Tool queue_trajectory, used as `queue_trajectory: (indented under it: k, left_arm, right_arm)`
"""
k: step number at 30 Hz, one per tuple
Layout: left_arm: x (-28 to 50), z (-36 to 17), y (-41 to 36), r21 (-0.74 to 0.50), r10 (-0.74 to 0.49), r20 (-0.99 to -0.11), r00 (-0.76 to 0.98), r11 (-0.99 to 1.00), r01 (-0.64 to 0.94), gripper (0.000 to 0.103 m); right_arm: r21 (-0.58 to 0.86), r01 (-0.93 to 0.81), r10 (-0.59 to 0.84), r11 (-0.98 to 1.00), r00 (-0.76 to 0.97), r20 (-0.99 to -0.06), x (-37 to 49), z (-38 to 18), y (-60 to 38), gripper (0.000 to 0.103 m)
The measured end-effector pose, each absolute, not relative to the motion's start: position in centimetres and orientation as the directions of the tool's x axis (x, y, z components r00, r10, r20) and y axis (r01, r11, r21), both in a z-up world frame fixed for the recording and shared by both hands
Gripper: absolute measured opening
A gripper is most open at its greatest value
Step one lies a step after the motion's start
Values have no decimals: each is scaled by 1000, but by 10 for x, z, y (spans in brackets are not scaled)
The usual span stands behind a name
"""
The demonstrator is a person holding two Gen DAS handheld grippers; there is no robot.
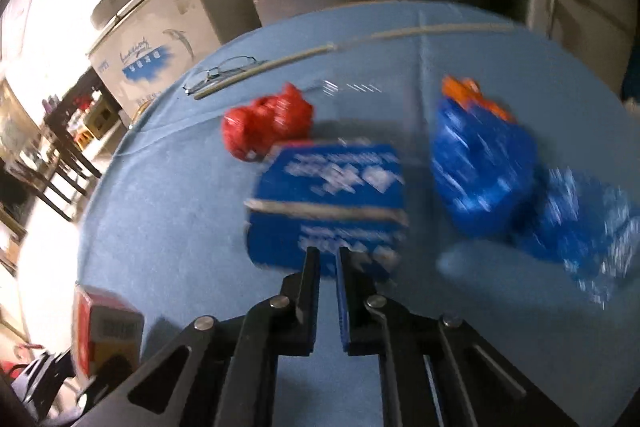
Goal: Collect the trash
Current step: 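Grasp the blue toothpaste box with the right tool while the left tool holds the red-and-white box, then carry the toothpaste box and red-and-white box over the red basket with both tools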
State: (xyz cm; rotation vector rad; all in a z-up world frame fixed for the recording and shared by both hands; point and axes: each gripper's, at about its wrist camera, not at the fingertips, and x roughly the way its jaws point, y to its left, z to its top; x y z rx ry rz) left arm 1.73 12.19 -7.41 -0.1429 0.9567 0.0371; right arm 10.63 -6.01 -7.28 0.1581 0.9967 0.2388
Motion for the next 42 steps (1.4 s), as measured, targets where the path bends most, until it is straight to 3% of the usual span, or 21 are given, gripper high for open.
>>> queue_trajectory:
  k: [1,2,7,16,19,22,25,28,29,42]
  left_arm:
    - [18,-75,121,-105,-31,-818,575,990,-95,51]
    - [18,-75,120,-106,-34,-819,573,990,-93,51]
    - [22,-74,112,-101,-40,-818,573,992,-74,51]
    - [26,-77,114,-94,-32,-827,562,992,-81,51]
    - [26,-76,118,-91,-25,-827,562,992,-89,51]
    - [25,-78,124,-94,-23,-828,560,991,-98,51]
    - [27,-83,126,-100,-27,-832,554,990,-102,51]
    - [27,-83,124,-96,-27,-830,557,991,-96,51]
    - [27,-83,124,-94,-27,-830,557,991,-93,51]
    - [26,-77,107,-82,-31,-825,565,994,-66,51]
  right_arm:
    - [248,-129,278,960,522,-806,105,-72,-65,73]
    - [269,-142,303,953,525,-795,104,-71,-69,102]
    - [271,-173,321,947,556,-767,114,-63,-74,103]
    - [144,-106,178,984,648,-741,145,-52,-15,103]
    - [-5,-82,50,997,650,-758,151,-58,8,103]
    - [-16,-45,15,999,614,-789,159,-71,9,103]
    - [1,-62,34,998,542,-840,165,-91,10,103]
    - [27,-85,70,996,558,-827,163,-88,6,101]
    - [34,-86,77,996,567,-820,162,-85,5,94]
    - [135,-131,187,982,614,-766,104,-54,-56,93]
